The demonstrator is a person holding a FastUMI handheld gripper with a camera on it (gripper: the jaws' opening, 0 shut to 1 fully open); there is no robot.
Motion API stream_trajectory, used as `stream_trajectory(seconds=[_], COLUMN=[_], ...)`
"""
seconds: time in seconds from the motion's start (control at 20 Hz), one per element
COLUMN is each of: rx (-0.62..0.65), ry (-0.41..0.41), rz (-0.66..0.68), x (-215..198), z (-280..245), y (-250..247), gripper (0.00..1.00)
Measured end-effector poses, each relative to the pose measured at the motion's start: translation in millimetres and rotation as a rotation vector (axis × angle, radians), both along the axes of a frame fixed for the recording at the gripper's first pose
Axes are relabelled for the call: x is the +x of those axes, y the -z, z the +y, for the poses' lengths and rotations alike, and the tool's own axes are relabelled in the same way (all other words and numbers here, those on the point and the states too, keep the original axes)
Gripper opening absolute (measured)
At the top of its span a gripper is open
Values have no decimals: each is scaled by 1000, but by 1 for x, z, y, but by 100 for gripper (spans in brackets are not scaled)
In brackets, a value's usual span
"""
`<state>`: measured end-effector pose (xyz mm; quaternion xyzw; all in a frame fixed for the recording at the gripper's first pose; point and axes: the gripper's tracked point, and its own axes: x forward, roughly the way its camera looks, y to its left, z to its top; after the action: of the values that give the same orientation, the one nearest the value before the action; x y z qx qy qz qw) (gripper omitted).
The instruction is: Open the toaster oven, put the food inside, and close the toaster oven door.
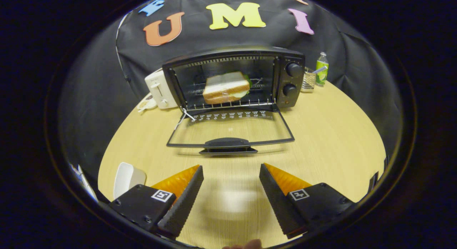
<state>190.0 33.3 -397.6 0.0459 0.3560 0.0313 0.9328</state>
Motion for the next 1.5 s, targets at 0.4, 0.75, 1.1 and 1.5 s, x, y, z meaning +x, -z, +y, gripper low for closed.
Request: stream_trajectory(seconds=[0.4,0.75,1.1,1.5], rx=[-84,-122,-97,-67], ry=[48,59,62,75], rz=[14,-25,-65,-196], x=[38,45,47,84], z=[5,3,6,9], y=[28,14,-33,-105], gripper=[100,100,100,100])
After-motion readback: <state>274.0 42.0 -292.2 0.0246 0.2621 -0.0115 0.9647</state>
